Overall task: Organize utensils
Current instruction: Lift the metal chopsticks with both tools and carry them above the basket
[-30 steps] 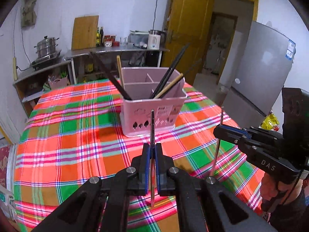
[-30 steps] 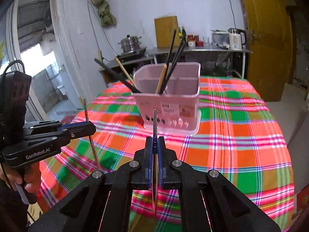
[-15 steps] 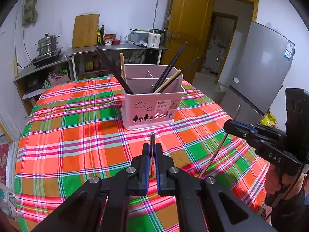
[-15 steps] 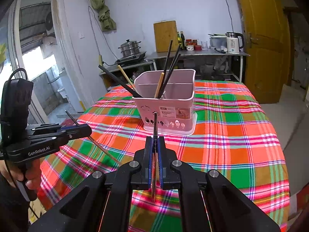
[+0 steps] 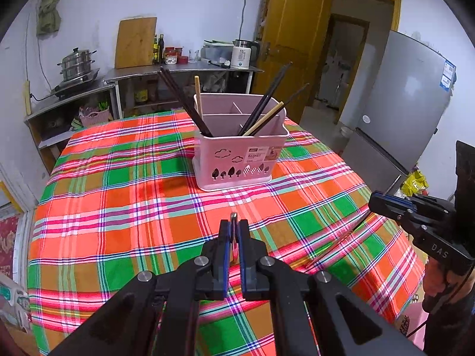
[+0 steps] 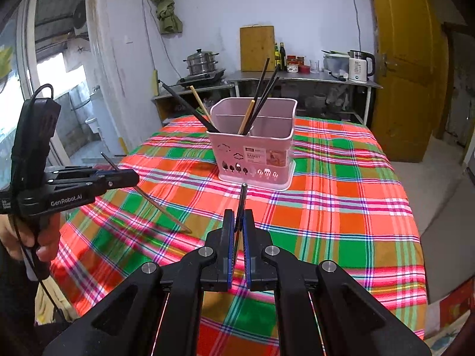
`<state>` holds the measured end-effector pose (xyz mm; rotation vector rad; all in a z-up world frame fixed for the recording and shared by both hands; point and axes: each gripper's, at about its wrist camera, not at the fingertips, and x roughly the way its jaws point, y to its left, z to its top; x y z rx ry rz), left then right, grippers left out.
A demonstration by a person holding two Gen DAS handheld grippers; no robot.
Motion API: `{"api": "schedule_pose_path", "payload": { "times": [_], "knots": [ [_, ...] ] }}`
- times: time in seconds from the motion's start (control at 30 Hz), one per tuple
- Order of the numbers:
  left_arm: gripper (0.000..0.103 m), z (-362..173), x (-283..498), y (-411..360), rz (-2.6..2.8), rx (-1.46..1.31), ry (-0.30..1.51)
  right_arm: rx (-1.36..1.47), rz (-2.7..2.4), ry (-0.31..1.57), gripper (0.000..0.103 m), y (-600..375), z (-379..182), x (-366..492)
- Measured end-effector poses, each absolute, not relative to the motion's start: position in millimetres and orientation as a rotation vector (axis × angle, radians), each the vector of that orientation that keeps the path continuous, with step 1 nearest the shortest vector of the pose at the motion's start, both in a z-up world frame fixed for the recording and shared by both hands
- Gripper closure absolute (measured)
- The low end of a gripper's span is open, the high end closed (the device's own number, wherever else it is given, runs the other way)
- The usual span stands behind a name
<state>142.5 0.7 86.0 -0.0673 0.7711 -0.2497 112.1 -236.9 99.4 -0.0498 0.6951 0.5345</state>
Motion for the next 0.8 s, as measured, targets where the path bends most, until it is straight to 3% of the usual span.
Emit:
{"api": "schedule_pose_path", "payload": {
  "times": [0.8],
  "knots": [
    [0.098,178.6,228.9,18.4,-0.259,-0.135,0.597,0.149,0.53,0.42,0.098,-210.7,174.4,197.0]
  ]
}}
